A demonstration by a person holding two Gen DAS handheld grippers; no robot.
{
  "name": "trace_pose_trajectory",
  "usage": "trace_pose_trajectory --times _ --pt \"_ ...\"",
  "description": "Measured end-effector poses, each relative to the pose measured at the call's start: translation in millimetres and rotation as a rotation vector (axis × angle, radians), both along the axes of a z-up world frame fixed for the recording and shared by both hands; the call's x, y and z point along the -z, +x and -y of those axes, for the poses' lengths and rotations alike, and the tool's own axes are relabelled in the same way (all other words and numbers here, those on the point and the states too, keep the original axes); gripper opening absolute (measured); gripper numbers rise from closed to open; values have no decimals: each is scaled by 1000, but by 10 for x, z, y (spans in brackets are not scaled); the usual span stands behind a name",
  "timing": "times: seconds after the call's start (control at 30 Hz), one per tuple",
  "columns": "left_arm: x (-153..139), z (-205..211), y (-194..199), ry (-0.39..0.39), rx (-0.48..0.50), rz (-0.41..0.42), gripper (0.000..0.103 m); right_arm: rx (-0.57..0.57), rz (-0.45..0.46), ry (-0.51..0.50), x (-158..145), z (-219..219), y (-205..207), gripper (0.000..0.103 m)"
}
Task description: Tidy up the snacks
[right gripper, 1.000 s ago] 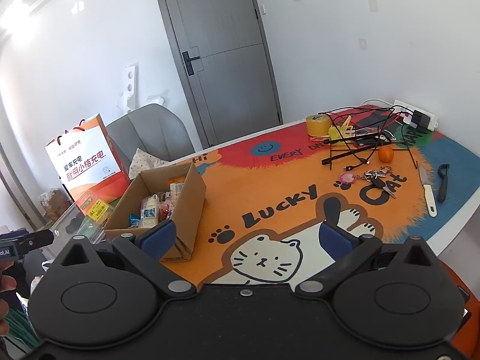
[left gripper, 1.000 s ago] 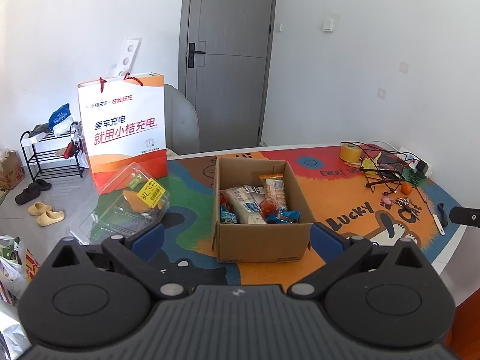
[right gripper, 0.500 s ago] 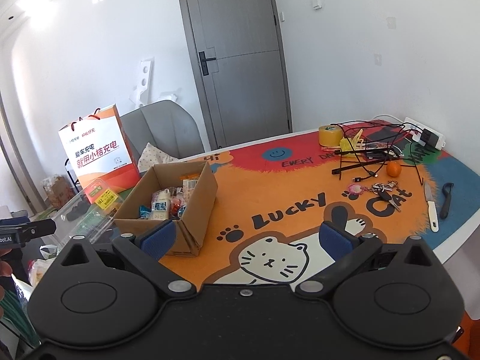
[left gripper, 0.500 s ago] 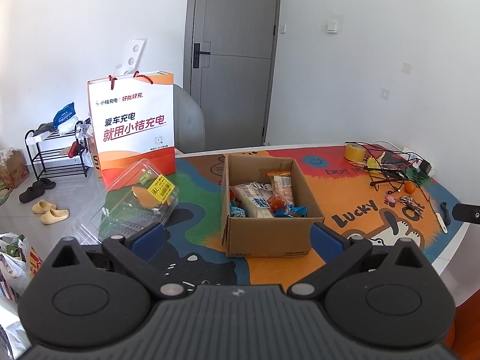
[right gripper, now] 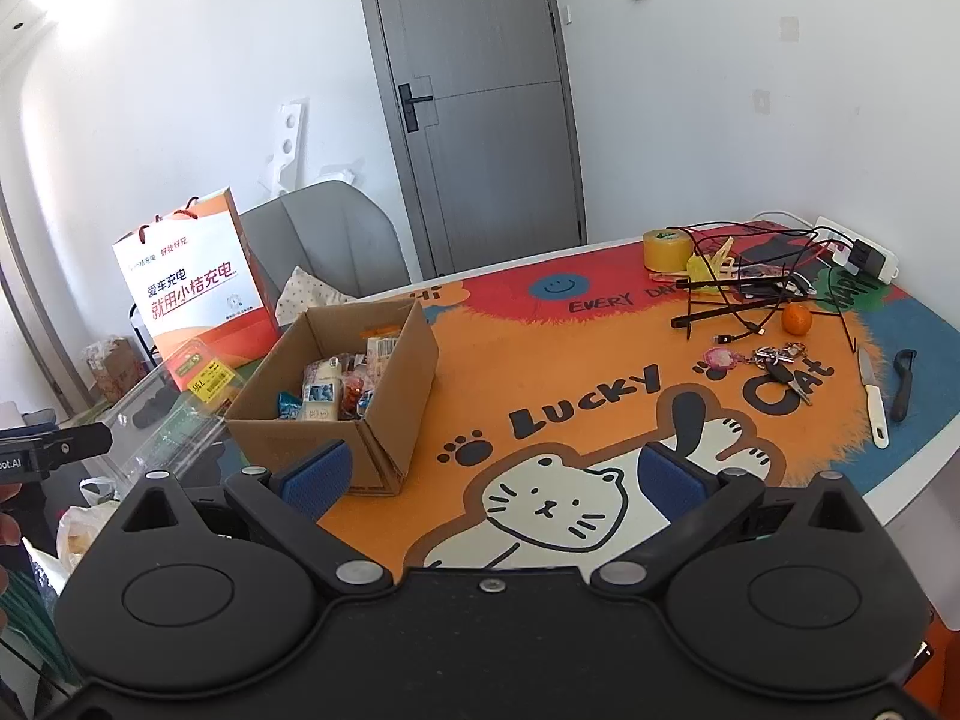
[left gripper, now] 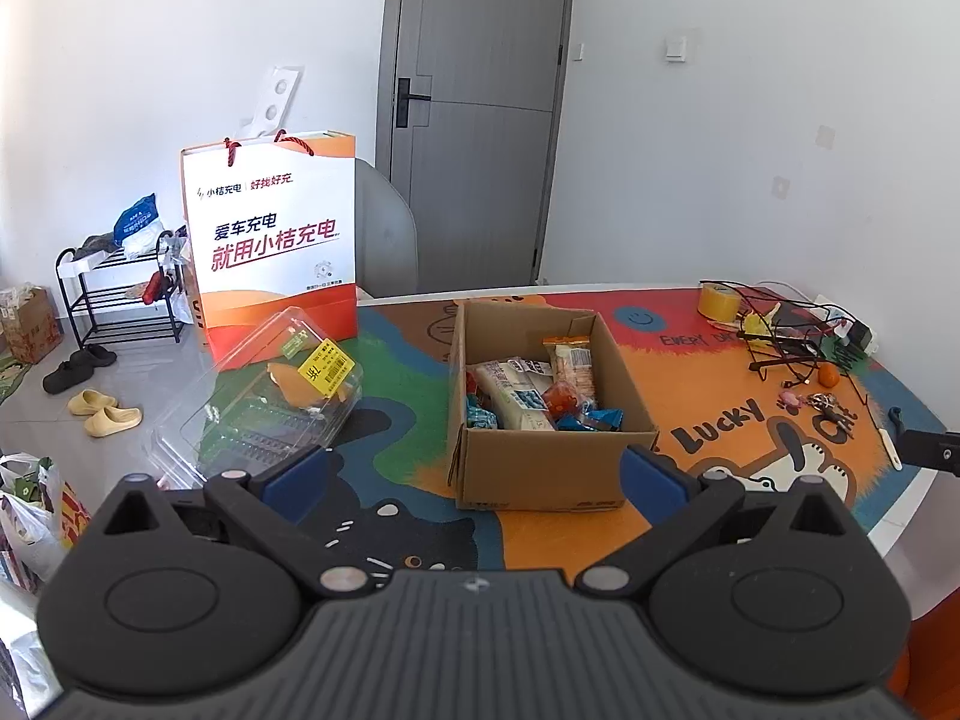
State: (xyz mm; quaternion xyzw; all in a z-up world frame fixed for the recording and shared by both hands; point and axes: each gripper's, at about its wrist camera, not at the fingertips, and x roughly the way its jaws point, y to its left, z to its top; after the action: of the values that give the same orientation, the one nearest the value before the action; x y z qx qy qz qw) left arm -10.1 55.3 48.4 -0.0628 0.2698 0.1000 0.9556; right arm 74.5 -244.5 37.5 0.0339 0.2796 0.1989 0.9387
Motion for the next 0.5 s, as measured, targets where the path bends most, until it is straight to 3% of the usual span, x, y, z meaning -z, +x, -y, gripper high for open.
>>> trace_pose_trajectory --times 0.5 --pt "15 21 11 4 8 -8 103 7 4 2 -10 19 -4 103"
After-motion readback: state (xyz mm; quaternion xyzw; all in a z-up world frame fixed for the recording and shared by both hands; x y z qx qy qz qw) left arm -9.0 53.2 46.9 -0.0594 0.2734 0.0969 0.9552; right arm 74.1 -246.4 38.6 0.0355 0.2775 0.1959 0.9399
